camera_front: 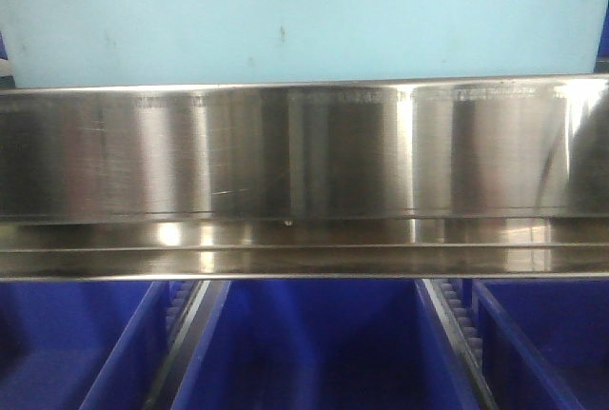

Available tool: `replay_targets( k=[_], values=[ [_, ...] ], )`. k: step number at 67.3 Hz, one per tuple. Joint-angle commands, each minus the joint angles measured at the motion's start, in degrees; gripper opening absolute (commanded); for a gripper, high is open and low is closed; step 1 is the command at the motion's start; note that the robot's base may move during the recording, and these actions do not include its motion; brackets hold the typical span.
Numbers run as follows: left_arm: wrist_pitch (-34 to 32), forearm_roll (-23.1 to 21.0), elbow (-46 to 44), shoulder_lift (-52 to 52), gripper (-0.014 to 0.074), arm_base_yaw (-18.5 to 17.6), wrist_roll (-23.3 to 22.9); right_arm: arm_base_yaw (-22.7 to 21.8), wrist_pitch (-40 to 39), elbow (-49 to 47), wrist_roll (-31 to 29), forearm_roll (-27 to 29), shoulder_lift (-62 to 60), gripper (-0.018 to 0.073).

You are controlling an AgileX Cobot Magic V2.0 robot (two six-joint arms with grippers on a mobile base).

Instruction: Move two blue bins to right shelf middle

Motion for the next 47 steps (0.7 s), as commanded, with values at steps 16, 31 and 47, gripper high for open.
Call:
replay_targets(
  k=[16,31,47],
  values=[
    [-1.4,-0.7,0.0,0.0,0.0326,0.1,0.0,-0.1,-0.4,0.3,-0.4,-0.4,-0.1,0.0414],
    [-0.9,-0.7,0.0,0.0,0.0326,0.1,0.7,-0.1,-0.4,0.3,-0.4,-0.4,-0.1,0.0414],
    [-0.6,-0.7,0.0,0.0,0.0326,0.1,0.8,-0.1,-0.4,-0.3,-0.4,0.2,-1.4,0.0414]
  ],
)
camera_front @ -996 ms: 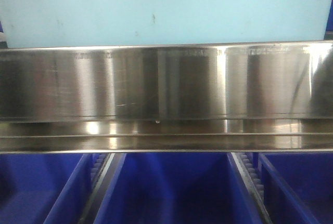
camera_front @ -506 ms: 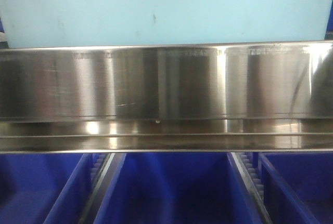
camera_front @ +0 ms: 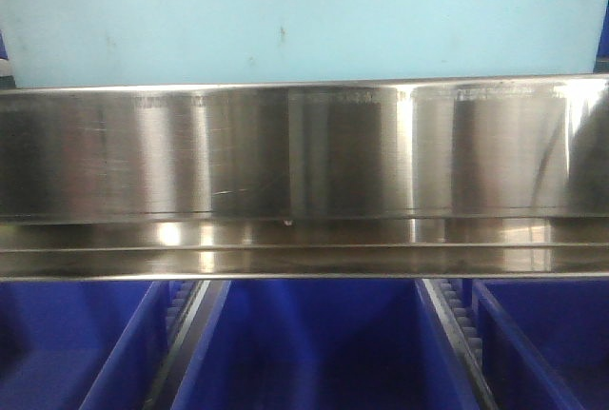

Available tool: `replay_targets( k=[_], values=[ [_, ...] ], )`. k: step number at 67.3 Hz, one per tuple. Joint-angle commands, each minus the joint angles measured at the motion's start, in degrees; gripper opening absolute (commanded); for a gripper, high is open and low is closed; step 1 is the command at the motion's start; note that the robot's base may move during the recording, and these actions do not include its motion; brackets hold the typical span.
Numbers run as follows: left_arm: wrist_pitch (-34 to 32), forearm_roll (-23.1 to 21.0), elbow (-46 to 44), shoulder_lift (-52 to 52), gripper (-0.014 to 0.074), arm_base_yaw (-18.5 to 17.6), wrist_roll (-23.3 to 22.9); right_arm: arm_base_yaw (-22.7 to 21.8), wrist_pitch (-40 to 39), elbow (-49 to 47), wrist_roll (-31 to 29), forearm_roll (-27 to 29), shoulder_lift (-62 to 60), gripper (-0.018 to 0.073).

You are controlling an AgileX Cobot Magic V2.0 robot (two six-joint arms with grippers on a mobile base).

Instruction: Move two blue bins to right shelf middle

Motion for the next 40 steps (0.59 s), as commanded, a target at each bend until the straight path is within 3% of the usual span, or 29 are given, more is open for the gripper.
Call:
replay_targets(
  k=[1,30,40],
  values=[
    [-0.4,-0.7,0.0,0.0,0.0326,0.1,0.0,-0.1,-0.4,-0.5,-0.3,-0.2,-1.0,0.0414],
    [-0.4,-0.7,0.0,0.0,0.0326,0.1,0.0,-0.1,-0.4,-0.1,-0.3,-0.2,-1.1,0.0410],
    [-0.4,-2.1,0.0,0.0,0.0276,0.1,0.0,-0.1,-0.4,0.1,-0.3,-0.2,-0.4,0.0276]
  ],
)
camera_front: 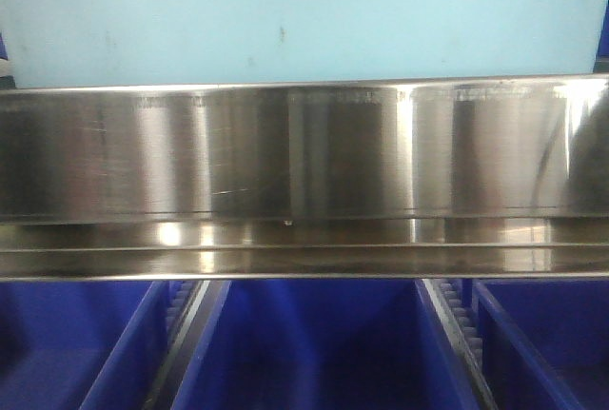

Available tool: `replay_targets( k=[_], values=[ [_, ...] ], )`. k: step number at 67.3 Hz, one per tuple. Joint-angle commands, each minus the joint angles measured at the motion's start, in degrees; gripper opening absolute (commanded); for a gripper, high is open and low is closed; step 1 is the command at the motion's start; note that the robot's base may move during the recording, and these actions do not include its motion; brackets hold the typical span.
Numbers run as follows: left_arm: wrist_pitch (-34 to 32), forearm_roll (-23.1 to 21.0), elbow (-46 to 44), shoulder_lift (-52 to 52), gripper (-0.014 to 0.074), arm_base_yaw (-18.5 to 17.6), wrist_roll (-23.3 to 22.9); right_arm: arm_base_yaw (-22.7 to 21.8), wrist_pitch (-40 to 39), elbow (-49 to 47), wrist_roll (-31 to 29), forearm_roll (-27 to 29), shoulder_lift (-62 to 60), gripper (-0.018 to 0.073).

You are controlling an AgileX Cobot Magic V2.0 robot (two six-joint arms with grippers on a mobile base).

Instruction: Move two blue bins to right shelf middle

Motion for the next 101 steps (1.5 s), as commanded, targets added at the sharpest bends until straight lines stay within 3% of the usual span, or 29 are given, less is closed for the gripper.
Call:
replay_targets(
  k=[1,15,19,47,55,75,90,101],
  values=[
    [-0.4,-2.2,0.0,0.0,0.0263,0.1,0.0,-0.1,-0.4,0.3,-0.3,0.0,0.0,0.0239],
    [-1.1,-4.4,0.2,0.0,-0.0033,0.0,2.0,-0.1,-0.4,0.4,-0.3,1.9,0.9,-0.0167],
    [-1.1,-4.4,0.2,0.0,-0.0115,0.0,3.3,-0.1,-0.4,0.4,-0.3,1.9,0.8,-0.0165],
    [-2.0,-4.6,-3.7,-0.1,-0.0111,0.0,4.1,-0.1,-0.4,-0.3,-2.0,1.6,-0.3,-0.0165],
    [-3.1,-3.9,-7.3,-0.1,-0.0111,0.0,4.7,-0.1,-0.4,-3.7,-2.7,-1.8,-0.5,-0.0165],
    [-9.2,1.6,-15.7,-0.1,-0.0111,0.0,4.7,-0.1,-4.1,-14.4,-3.1,-11.0,-0.5,-0.0165],
    [-15.4,7.5,-19.5,-0.1,-0.0111,0.0,4.7,-0.1,-15.8,-16.6,-3.1,-14.1,-0.5,-0.0165],
    [-16.6,9.8,-19.5,-0.1,-0.0111,0.0,4.7,-0.1,-18.6,-16.6,-3.1,-14.3,-0.5,-0.0165]
  ],
)
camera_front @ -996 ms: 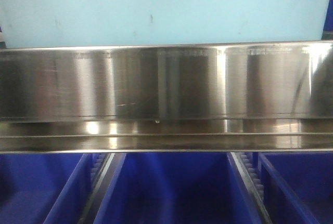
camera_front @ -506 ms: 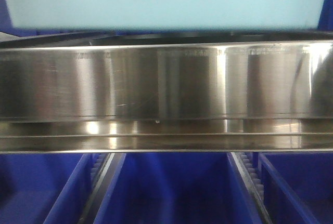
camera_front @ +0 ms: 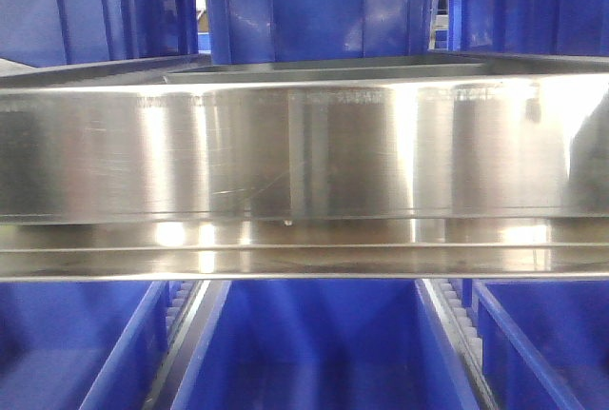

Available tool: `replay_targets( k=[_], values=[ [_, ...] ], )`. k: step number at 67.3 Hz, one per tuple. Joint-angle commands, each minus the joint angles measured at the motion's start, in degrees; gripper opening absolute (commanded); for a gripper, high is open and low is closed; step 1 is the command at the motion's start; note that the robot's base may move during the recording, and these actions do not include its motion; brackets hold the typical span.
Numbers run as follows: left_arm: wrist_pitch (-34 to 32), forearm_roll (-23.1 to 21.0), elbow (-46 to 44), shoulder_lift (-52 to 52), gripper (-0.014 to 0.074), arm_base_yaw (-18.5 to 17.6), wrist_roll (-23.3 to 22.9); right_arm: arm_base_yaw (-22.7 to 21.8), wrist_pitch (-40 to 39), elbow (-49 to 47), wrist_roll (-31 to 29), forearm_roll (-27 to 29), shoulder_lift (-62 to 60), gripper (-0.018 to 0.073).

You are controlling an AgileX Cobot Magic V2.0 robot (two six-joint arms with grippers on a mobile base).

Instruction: Move two blue bins to right shelf middle

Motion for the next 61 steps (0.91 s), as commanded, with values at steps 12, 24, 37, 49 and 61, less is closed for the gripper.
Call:
replay_targets(
  k=[12,24,37,49,61],
  values=[
    [-5.3,1.2,-0.9,-0.6,-0.0111,0.0,0.4,0.0,-6.4,-1.0,-0.6,0.0,-0.8,-0.0165],
    [-5.7,1.2,-0.9,-0.6,-0.0111,0.0,0.4,0.0,-6.6,-1.0,-0.6,0.0,-0.8,-0.0165],
    [-5.7,1.2,-0.9,-0.6,-0.0111,0.0,0.4,0.0,-6.6,-1.0,-0.6,0.0,-0.8,-0.0165],
    [-5.7,1.2,-0.9,-0.6,-0.0111,0.0,0.4,0.0,-6.6,-1.0,-0.6,0.0,-0.8,-0.0165],
    [-5.7,1.2,-0.9,-0.6,-0.0111,0.0,0.4,0.0,-6.6,-1.0,-0.6,0.0,-0.8,-0.0165]
  ],
)
